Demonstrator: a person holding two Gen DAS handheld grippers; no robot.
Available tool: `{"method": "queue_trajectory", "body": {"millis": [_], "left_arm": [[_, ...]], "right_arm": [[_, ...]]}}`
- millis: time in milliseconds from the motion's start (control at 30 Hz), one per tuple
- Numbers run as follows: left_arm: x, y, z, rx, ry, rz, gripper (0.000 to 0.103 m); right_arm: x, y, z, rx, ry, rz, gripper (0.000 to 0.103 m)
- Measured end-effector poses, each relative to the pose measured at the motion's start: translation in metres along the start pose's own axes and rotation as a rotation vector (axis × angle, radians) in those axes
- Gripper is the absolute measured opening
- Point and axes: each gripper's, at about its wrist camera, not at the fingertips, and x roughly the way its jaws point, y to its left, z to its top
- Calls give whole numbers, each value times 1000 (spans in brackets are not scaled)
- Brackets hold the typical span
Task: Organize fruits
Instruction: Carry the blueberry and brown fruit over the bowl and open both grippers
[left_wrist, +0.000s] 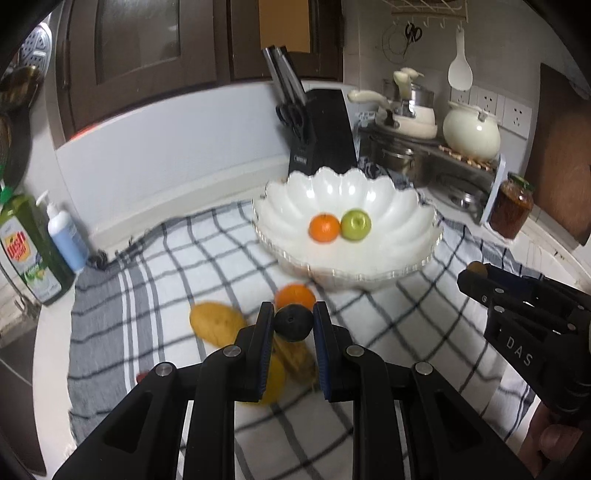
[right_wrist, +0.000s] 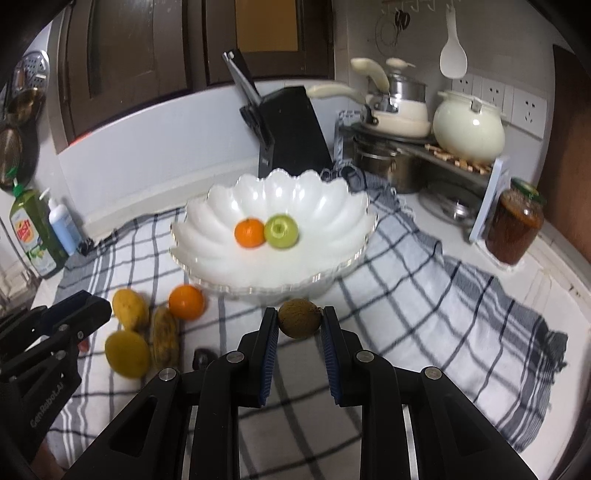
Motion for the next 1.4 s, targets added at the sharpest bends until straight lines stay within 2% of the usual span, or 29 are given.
{"method": "queue_trajectory", "body": {"millis": [367, 633, 933, 1167, 1300, 1367, 1400], "left_arm": [[24, -4, 47, 44, -18, -15, 22], [62, -5, 72, 57, 3, -30, 22], [111, -10, 77, 67, 70, -33, 22], [132, -12, 69, 50, 128, -48, 22], [136, -14, 67, 47, 142, -54, 29], [135, -14, 68, 45, 141, -52, 44], [134, -14, 68, 45, 138, -45, 47]], "right_arm": [[12, -6, 47, -11, -35, -18, 25], [42, -7, 68, -31, 8, -11, 25], [83, -8, 69, -38, 88, -11, 25], [105, -10, 64, -46, 137, 0, 25], [112, -12, 62, -45, 150, 2, 25], [112, -15, 63, -38, 141, -4, 30], [112, -16, 63, -33, 140, -2, 31]]}}
